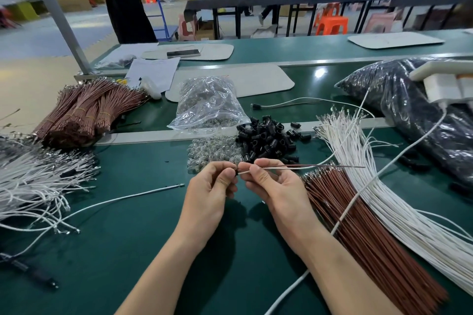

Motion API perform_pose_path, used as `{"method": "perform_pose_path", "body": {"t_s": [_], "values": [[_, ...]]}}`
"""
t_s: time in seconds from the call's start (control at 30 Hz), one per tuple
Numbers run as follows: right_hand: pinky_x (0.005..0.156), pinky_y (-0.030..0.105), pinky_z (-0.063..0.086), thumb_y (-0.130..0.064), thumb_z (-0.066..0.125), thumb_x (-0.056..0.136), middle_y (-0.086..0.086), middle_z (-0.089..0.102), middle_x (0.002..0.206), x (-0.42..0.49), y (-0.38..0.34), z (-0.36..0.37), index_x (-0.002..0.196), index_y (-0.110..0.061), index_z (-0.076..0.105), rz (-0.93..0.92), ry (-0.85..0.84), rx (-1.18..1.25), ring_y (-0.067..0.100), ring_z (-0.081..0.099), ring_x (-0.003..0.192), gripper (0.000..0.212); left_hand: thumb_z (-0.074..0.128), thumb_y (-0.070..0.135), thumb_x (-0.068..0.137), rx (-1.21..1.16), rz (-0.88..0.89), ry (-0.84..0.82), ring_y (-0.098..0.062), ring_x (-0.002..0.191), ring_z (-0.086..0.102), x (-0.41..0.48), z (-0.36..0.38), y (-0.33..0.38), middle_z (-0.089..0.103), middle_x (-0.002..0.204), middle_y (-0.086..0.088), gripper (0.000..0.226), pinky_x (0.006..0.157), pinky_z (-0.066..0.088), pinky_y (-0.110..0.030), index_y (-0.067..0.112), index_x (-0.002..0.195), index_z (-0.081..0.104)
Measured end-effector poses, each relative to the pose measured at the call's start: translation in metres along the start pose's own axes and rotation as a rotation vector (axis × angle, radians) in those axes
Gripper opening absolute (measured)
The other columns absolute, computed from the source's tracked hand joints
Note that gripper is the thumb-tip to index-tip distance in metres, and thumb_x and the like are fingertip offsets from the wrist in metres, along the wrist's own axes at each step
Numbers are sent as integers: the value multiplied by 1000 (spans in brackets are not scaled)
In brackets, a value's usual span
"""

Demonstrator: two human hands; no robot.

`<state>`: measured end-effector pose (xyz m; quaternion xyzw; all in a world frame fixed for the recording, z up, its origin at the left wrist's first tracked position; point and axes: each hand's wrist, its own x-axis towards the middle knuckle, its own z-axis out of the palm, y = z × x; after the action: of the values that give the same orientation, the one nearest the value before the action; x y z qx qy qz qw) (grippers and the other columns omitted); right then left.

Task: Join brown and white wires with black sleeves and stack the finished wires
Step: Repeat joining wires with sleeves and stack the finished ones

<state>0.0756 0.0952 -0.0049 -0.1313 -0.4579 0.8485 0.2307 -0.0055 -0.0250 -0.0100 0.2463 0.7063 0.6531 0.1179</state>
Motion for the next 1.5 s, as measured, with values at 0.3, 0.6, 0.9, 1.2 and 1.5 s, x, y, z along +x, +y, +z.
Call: {"method": "perform_pose_path", "body": {"t_s": [0.3, 0.6, 0.9, 1.2, 1.5], "values": [[69, 22, 58, -20, 73, 76, 18, 76, 103, 2, -9, -2, 104, -9, 67, -23, 124, 93, 22, 75, 88, 30, 60, 30, 97, -171, -35, 170, -10, 62, 57, 4, -5, 5, 62, 69, 3, 23, 60, 51, -20, 9, 98, 68], [73, 24, 59, -25, 70, 82, 15, 76, 103, -7, -45, 8, 104, -14, 74, -96, 84, 59, 23, 74, 90, 25, 64, 35, 95, -765, -105, 454, -3, 57, 53, 9, -57, 29, 60, 69, 9, 14, 54, 50, -16, 22, 90, 65], [74, 27, 60, -10, 56, 99, 15, 74, 103, 81, -161, -8, 110, -8, 64, -347, 132, 5, 20, 73, 83, 14, 61, 25, 98, 17, 108, 127, 1, 81, 69, 96, -7, 82, 74, 97, 9, 10, 72, 57, -19, 27, 105, 67], [82, 26, 60, -5, 47, 104, 25, 48, 139, 208, -175, -103, 145, 3, 39, 88, 490, -89, 26, 60, 110, 43, 59, 24, 102, 944, 233, -175, -21, 111, 63, 234, 75, 61, 72, 118, -2, 22, 103, 47, -38, 17, 121, 68], [98, 36, 53, -7, 44, 104, 35, 50, 137, 223, -166, -87, 144, 9, 34, 142, 465, -373, 39, 61, 115, 45, 57, 43, 100, 1398, 242, -319, -31, 127, 48, 271, 92, 12, 64, 128, -6, 27, 113, 25, -48, 31, 123, 66]]}}
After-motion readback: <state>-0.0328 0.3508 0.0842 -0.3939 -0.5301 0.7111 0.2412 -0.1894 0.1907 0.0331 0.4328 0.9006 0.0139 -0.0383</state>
